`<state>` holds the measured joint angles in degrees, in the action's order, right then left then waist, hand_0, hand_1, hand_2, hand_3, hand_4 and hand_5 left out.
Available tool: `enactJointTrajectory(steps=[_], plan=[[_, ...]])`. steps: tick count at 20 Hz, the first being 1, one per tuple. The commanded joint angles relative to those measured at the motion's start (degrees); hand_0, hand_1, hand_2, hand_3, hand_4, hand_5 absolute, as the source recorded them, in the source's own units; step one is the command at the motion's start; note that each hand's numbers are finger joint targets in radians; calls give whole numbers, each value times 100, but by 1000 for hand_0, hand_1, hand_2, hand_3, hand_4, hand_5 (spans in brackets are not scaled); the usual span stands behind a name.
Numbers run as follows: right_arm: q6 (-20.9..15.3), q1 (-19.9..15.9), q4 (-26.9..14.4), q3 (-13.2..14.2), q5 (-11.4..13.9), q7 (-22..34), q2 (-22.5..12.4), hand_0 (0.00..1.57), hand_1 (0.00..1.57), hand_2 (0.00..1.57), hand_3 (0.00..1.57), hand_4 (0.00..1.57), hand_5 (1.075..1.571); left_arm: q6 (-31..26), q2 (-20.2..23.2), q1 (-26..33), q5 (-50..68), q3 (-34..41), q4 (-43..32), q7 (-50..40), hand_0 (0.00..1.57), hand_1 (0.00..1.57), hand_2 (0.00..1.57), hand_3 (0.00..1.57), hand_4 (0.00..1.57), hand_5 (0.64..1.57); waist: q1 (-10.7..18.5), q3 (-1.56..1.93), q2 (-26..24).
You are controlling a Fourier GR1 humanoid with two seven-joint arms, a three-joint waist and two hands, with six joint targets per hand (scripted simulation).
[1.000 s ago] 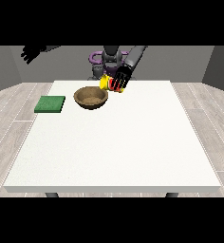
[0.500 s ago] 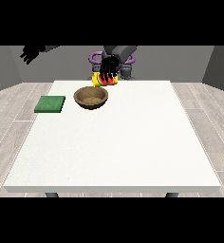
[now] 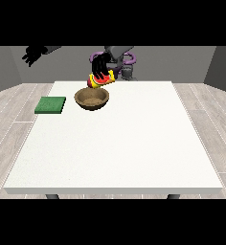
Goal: Pick the cup and pour the ball into the bowl, then pick the bowl and place it on the pad
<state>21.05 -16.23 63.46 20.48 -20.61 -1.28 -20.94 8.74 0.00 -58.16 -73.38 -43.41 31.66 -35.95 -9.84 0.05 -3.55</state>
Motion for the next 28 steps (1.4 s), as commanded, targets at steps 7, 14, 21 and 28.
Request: enactJointTrajectory(steps=[7,14,21,28], plan=[[-273,343,193,-146,114,304,165,0,0,0,50,713,1548,63,344,340,265,620,958,181,319,319,1496,1545,1105,1570,338,-11,-531],[-761,457,147,44,231,83,296,0,0,0,132,777,1559,1109,793,898,2885,2818,2225,1501,635,635,936,669,1285,1545,1155,-69,-466],[-1191,649,109,-94,509,-61,650,0,0,0,0,774,1556,230,852,1018,5754,4889,3097,2242,0,0,0,0,1065,1571,1595,-73,-286],[-1631,684,-145,-116,671,-702,1184,0,0,0,0,730,1566,-1783,1763,1073,7578,5996,3229,2747,0,0,0,0,1058,1561,2176,-10,294]])
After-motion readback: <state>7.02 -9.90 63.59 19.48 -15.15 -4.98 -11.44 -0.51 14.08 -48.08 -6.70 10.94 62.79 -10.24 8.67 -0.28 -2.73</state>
